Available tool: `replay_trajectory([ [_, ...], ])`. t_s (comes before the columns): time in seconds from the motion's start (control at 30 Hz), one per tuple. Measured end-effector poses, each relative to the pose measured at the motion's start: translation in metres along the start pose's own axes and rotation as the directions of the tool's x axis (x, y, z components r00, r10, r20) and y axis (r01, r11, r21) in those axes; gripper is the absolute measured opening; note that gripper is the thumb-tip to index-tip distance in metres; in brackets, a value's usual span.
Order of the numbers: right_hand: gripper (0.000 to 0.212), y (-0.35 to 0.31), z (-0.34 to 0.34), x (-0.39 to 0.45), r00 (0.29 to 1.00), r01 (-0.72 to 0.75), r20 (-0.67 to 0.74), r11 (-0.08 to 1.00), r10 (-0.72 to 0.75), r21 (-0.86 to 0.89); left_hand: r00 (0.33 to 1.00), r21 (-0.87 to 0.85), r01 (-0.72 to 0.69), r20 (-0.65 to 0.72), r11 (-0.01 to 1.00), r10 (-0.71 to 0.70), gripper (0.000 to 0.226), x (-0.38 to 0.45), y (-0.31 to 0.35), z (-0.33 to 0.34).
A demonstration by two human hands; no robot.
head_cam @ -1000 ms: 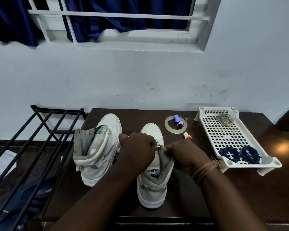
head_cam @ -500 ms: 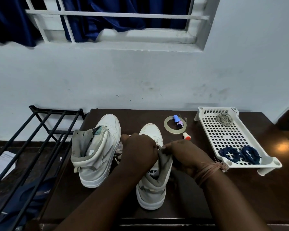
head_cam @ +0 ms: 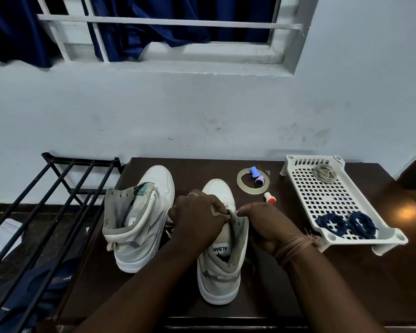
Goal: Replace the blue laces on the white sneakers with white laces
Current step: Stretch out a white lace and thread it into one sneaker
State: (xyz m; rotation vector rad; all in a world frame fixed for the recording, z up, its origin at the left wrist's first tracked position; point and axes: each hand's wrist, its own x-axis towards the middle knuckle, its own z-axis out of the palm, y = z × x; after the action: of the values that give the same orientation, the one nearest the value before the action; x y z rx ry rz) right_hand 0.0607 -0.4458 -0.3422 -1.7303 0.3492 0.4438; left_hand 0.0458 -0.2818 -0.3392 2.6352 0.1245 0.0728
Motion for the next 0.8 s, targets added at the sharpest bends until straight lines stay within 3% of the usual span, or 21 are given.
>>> replay_trajectory([
  [0.07, 0.012, -0.011, -0.004, -0.001, 0.975, 0.132, -0.211, 0.954, -0.075, 0.269, 0.999, -0.059, 0.037, 0.024, 0.998, -0.035, 0.034, -0.001, -0.004, -0.004],
  [0.1, 0.016, -0.017, -0.008, -0.002, 0.944, 0.235, -0.313, 0.874, -0.102, 0.425, 0.997, -0.098, 0.062, 0.044, 0.993, -0.058, 0.04, 0.0, -0.007, -0.006],
  [0.17, 0.016, -0.023, -0.017, -0.003, 0.885, 0.41, -0.419, 0.764, -0.203, 0.498, 0.989, -0.185, 0.126, 0.104, 0.975, -0.108, 0.056, 0.001, -0.013, -0.008],
  [0.2, 0.01, -0.019, -0.021, -0.002, 0.862, 0.452, -0.424, 0.799, -0.278, 0.396, 0.983, -0.222, 0.153, 0.139, 0.963, -0.124, 0.065, 0.002, -0.015, -0.008],
  [0.27, 0.003, -0.007, -0.024, -0.002, 0.863, 0.427, -0.271, 0.902, -0.427, -0.062, 0.971, -0.247, 0.182, 0.196, 0.952, -0.135, 0.077, 0.001, -0.018, -0.007],
  [0.33, 0.01, 0.005, -0.023, -0.002, 0.905, 0.369, -0.005, 0.791, -0.426, -0.488, 0.965, -0.229, 0.198, 0.216, 0.953, -0.148, 0.079, 0.0, -0.02, -0.005],
  [0.4, 0.009, 0.005, -0.015, -0.005, 0.901, 0.399, 0.14, 0.656, -0.41, -0.641, 0.965, -0.216, 0.203, 0.213, 0.955, -0.156, 0.078, 0.0, -0.021, -0.005],
  [0.43, 0.009, 0.002, -0.014, -0.004, 0.903, 0.394, 0.144, 0.646, -0.405, -0.653, 0.964, -0.213, 0.202, 0.216, 0.956, -0.156, 0.077, 0.0, -0.02, -0.004],
  [0.5, 0.014, -0.003, -0.013, -0.002, 0.931, 0.336, 0.057, 0.788, -0.36, -0.515, 0.962, -0.206, 0.199, 0.226, 0.958, -0.152, 0.075, 0.0, -0.018, -0.004],
  [0.57, 0.019, -0.017, -0.016, -0.004, 0.962, 0.248, -0.114, 0.969, -0.248, -0.016, 0.959, -0.201, 0.212, 0.23, 0.956, -0.164, 0.078, 0.0, -0.019, -0.004],
  [0.6, 0.02, -0.025, -0.02, -0.007, 0.971, 0.225, -0.145, 0.929, -0.189, 0.295, 0.957, -0.199, 0.222, 0.232, 0.955, -0.174, 0.079, 0.0, -0.02, -0.004],
  [0.63, 0.021, -0.03, -0.023, -0.011, 0.978, 0.202, -0.143, 0.845, -0.151, 0.495, 0.956, -0.2, 0.229, 0.232, 0.953, -0.181, 0.08, 0.0, -0.02, -0.004],
  [0.67, 0.022, -0.03, -0.026, -0.013, 0.982, 0.182, -0.136, 0.823, -0.128, 0.538, 0.955, -0.204, 0.235, 0.232, 0.95, -0.187, 0.079, 0.001, -0.02, -0.004],
  [0.73, 0.03, -0.02, -0.029, -0.014, 0.989, 0.126, -0.113, 0.944, -0.096, 0.304, 0.953, -0.217, 0.242, 0.236, 0.946, -0.19, 0.076, 0.001, -0.018, -0.004],
  [0.8, 0.039, -0.01, -0.023, -0.013, 0.993, 0.084, -0.071, 0.992, -0.091, -0.095, 0.953, -0.227, 0.241, 0.239, 0.944, -0.186, 0.075, 0.0, -0.018, -0.004],
])
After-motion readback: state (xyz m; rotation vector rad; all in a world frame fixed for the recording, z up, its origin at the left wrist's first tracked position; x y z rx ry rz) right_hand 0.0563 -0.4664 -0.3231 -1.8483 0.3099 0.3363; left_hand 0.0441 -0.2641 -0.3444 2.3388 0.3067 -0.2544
